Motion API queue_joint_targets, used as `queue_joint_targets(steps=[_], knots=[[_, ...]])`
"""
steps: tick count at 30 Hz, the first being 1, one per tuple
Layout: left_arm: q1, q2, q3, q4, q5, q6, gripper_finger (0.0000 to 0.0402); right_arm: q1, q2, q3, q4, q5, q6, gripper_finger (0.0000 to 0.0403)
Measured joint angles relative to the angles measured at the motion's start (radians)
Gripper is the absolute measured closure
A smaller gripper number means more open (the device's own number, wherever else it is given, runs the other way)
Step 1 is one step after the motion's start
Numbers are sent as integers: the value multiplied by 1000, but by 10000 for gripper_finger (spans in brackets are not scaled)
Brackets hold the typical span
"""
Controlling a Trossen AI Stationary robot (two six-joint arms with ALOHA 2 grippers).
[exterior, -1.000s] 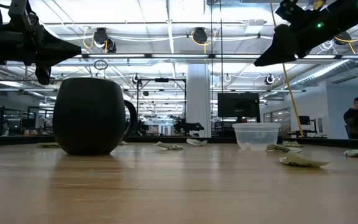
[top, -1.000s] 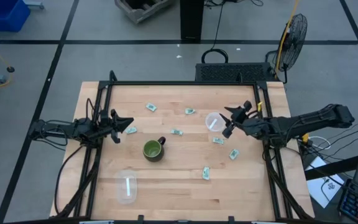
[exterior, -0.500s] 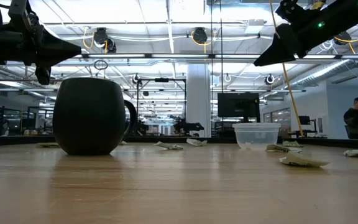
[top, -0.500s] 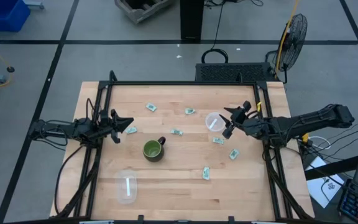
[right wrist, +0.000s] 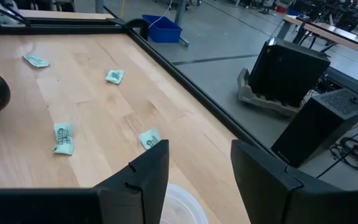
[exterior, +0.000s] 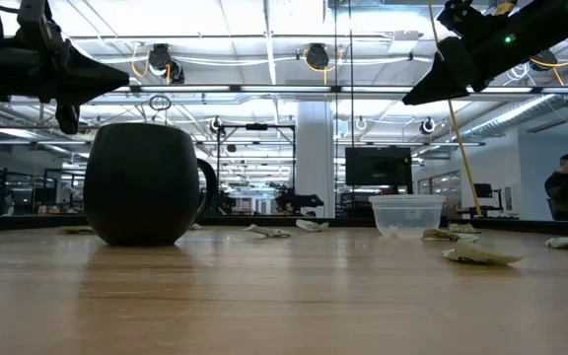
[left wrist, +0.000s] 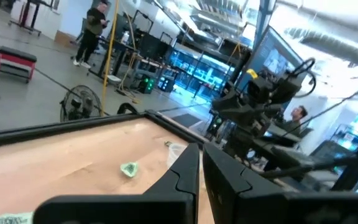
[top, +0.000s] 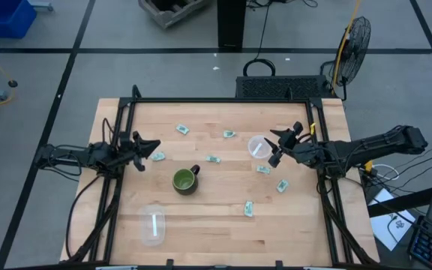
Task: Pick and place Stevia / Truvia into bins
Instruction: Put the green truvia packet into the circle transparent container
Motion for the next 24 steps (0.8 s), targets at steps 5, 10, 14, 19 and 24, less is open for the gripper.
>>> queue_joint_targets(steps=[5,10,14,19,24], knots=[[6,0,0,81,41,54,376,0,0,0,0,0,-7,236],[6,2,52,76,60,100,376,-26,0,-1,85,-90,-70,236],[6,82,229,-170,57,73,376,-84,5,-1,262,-257,-171,236],[6,354,500,-501,21,9,376,-198,10,7,229,-257,-185,236],[7,595,736,-656,-7,189,376,-307,4,7,-7,-249,-123,236]])
